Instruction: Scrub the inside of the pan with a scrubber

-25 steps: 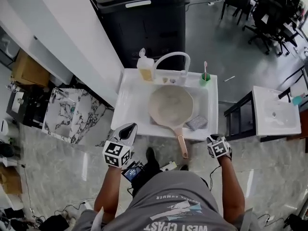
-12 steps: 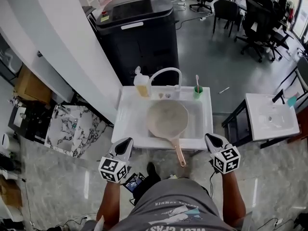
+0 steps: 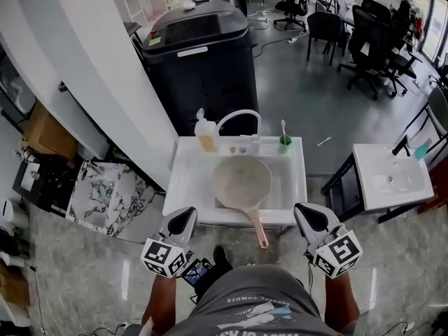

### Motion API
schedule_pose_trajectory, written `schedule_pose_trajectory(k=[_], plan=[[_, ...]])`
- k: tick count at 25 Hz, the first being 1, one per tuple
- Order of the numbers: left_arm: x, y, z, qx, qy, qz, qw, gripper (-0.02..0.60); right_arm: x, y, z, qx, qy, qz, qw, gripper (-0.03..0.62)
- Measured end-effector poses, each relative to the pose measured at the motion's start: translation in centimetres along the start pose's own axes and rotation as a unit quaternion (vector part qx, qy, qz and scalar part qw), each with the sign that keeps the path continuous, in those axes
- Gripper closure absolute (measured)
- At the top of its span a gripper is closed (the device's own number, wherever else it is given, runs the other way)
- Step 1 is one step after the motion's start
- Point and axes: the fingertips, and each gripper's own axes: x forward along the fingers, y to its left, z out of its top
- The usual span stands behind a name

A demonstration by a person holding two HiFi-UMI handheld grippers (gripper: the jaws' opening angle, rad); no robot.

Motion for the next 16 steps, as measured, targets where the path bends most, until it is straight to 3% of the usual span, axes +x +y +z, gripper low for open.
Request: schedule_pose_trajectory(k=[16], plan=[[-1.0,-0.4,-0.5,0.003,0.001,0.0,1.0,0.578,-0.8,0.6,-1.0,0.017,0.009,0.005,1.0,0.595]])
